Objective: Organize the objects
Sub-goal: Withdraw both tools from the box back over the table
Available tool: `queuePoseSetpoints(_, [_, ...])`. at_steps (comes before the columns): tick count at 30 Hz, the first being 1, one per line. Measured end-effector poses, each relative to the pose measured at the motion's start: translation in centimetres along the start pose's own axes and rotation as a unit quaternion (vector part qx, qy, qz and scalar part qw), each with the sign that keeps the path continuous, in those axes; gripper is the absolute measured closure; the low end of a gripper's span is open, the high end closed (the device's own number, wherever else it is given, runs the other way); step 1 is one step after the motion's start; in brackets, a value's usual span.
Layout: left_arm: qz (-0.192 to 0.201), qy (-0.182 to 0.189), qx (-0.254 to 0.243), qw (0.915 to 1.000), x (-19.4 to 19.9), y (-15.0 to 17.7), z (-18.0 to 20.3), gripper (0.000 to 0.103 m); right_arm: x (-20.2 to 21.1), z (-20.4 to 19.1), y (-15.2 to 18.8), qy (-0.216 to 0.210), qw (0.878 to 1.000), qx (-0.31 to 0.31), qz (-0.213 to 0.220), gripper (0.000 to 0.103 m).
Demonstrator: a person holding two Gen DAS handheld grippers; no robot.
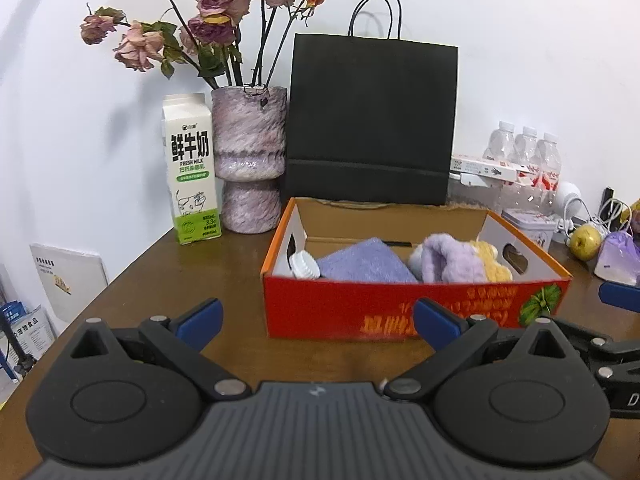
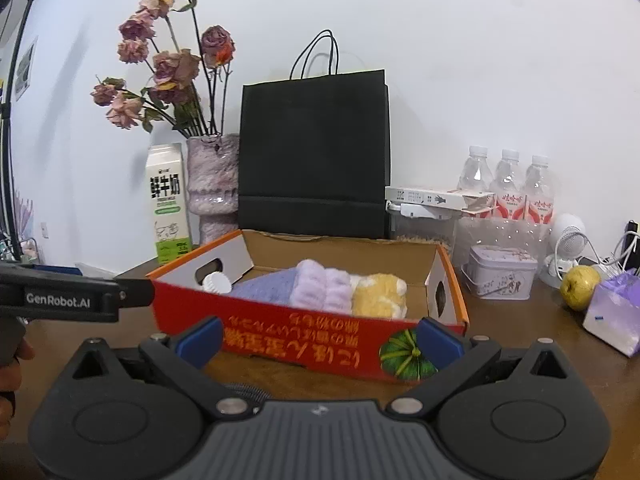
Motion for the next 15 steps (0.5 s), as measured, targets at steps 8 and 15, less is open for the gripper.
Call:
queuePoseSetpoints(8, [-0.006,0.009,-0.014,0.9998,3.8,2.0,0.0,0.0,4.0,-1.1,1.8,-0.016,1.0,0.013,-0.002,0.0])
queuePoseSetpoints(15, [-0.023,0.028,-0.008,0.9993,6.8,4.8,-0.6,0.0,6.7,-2.8,3.9,-0.029,0.999,0.034,-0.027,0.0])
Point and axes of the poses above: each gripper's, at about its wrist camera, not at the fingertips, and x roughly against the way its jaws point, z to its right, y to its underside, the point moved 2 cm from there along -x, roughly the way its jaws point, and after that the axes turned 6 degrees about y, right-handed, at the moved point
